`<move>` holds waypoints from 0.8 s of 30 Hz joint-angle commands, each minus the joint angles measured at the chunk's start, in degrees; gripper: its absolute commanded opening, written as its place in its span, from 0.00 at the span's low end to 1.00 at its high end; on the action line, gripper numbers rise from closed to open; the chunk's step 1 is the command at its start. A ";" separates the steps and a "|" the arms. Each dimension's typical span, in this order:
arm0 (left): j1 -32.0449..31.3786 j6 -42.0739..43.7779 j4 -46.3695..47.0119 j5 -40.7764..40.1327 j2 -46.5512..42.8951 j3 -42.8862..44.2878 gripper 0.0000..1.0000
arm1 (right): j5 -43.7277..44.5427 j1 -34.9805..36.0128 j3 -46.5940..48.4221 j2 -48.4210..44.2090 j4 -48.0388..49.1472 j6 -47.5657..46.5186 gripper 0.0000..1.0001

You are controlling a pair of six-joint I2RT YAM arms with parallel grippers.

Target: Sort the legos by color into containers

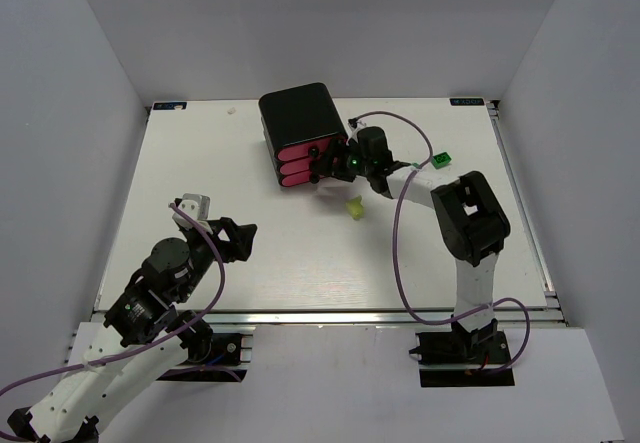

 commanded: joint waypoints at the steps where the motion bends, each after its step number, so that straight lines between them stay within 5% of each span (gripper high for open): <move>1: -0.27 0.08 -0.07 0.09 -0.32 -0.08 0.87 | 2.12 0.48 3.29 1.01 3.60 3.86 0.66; 10: -0.27 0.08 -0.07 0.00 -0.05 -0.17 0.87 | 3.87 0.48 6.55 3.38 1.23 6.76 0.59; 24: -0.27 -0.36 -0.34 -1.05 0.03 -0.17 0.87 | 2.38 0.04 3.49 2.77 2.37 9.75 0.22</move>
